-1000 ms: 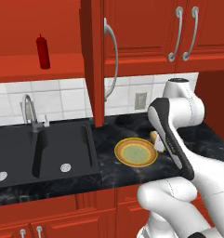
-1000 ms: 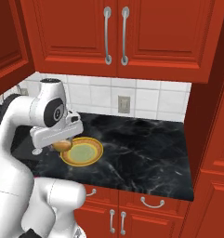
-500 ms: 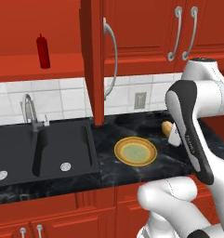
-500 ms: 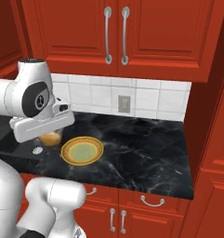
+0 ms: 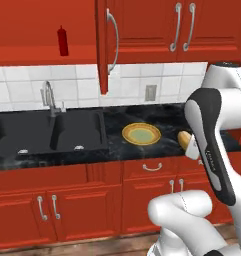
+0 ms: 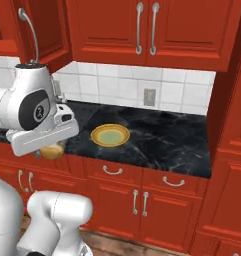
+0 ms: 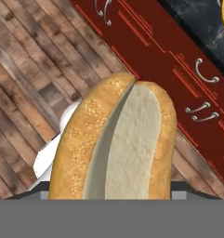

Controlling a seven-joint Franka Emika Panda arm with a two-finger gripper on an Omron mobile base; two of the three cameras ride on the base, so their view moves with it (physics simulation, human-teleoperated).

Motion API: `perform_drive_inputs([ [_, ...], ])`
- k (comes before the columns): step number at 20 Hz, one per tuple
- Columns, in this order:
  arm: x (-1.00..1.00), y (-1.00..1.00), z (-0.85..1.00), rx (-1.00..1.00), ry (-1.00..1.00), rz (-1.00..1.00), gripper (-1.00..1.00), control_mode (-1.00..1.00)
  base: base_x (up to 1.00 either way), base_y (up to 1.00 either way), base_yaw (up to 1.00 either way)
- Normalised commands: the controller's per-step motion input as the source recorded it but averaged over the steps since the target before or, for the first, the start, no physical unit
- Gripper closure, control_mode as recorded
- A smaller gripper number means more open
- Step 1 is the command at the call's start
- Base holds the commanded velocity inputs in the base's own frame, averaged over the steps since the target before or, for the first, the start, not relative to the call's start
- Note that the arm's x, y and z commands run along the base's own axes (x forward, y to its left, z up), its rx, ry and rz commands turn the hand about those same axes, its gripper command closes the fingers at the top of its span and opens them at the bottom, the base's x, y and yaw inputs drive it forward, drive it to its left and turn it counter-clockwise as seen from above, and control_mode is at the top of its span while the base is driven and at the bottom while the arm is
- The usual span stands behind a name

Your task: Move the hot dog bun to the plate on the dining table and place the condiment next to that plate. Then navigate to the fridge and take the sausage and place it on the plate as well.

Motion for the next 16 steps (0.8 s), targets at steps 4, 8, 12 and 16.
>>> perform_drive_inputs([
  [4, 0.00, 0.00, 0.00, 0.00, 0.00, 0.00, 1.00, 1.00, -0.52, 0.00, 0.55],
  [8, 0.00, 0.00, 0.00, 0.00, 0.00, 0.00, 1.00, 1.00, -0.33, 0.01, 0.59],
  [12, 0.00, 0.00, 0.00, 0.00, 0.00, 0.00, 1.00, 1.00, -0.18, 0.14, 0.61],
  [16, 0.00, 0.00, 0.00, 0.00, 0.00, 0.00, 1.00, 1.00, -0.05, 0.25, 0.54],
])
